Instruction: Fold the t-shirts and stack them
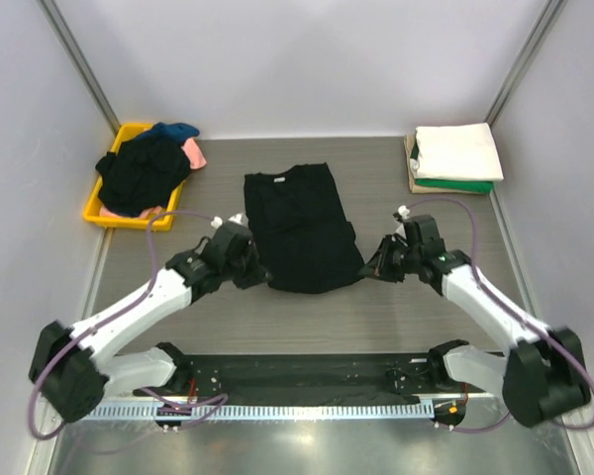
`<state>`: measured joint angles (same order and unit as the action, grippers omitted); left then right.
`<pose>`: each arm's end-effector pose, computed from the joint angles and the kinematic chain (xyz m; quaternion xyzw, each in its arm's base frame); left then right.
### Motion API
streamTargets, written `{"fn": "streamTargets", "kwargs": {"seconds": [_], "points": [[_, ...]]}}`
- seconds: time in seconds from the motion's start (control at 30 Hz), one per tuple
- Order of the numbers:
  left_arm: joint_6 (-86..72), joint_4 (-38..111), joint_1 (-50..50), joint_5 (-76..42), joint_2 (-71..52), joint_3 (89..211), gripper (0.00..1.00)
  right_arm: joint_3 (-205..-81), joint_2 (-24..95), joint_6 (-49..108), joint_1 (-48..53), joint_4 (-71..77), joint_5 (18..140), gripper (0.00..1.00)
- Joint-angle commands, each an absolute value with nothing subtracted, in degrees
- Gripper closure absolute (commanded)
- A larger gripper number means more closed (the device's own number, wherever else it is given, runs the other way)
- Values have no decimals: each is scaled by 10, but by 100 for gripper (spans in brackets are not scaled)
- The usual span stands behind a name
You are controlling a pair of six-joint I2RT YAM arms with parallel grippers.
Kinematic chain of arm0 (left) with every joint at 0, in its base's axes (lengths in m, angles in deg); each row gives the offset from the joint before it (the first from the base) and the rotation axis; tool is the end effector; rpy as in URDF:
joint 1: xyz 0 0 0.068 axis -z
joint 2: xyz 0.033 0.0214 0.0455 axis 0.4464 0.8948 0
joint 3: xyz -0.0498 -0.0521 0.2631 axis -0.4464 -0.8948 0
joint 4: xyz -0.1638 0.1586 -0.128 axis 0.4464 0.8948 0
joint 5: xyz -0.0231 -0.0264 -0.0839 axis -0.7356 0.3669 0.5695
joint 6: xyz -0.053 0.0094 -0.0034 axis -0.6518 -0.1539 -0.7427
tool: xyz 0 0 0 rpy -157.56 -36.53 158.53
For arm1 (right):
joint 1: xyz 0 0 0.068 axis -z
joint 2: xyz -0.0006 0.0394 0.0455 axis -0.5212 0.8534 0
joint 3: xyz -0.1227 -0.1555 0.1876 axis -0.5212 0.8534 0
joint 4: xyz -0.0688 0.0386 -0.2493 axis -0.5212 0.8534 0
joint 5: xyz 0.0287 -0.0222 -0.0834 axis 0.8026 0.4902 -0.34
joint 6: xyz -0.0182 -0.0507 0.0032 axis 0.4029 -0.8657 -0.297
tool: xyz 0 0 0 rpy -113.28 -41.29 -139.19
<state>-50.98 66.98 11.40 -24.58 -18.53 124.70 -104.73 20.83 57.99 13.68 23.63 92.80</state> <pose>0.1887 -0.1477 0.2465 -0.1402 0.9244 -0.2625 0.2385 0.2116 0.0813 0.2083 0.0767 0.9215 0.3057 0.2270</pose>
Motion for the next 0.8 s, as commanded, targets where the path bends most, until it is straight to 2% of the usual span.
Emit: {"fn": "streamTargets", "kwargs": {"seconds": [0.0,0.2,0.3,0.47,0.63,0.77], "points": [[-568,783,169,-309,-273,1213,100,-1021,75,616,130,344,937,99],[-670,884,302,-363,-396,1188,100,-1017,-104,672,126,457,945,99],[-695,923,325,-380,-420,1216,100,-1038,-121,679,125,486,946,99],[-672,978,325,-463,-399,1289,100,-1121,-40,640,126,487,909,99],[-628,1005,320,-565,-322,1381,100,-1217,60,591,125,475,879,99],[-571,999,282,-573,-269,1434,100,-1266,159,570,127,447,869,99]]}}
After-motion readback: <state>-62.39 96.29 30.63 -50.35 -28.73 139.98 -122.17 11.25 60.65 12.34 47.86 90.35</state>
